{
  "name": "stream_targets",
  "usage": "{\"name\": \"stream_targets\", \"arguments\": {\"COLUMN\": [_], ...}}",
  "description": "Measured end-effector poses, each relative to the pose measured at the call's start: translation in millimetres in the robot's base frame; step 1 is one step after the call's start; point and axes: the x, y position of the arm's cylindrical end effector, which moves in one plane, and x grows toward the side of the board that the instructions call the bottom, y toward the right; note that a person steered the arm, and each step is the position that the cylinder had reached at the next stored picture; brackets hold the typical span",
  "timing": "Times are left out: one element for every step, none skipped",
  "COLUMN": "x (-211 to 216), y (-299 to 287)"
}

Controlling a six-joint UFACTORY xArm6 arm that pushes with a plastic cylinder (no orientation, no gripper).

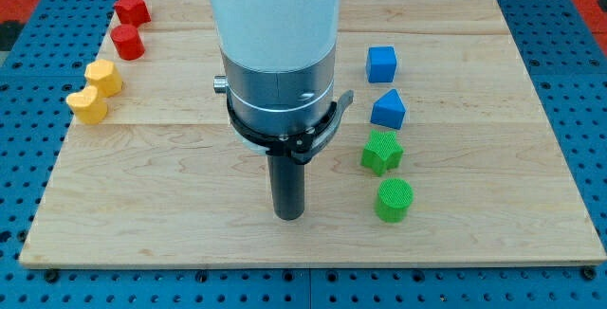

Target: Push the green circle slightly left and then down

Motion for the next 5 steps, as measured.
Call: {"name": "stream_targets", "arguments": {"x": [0,0,7,36,31], "y": [0,0,47,91,123]}}
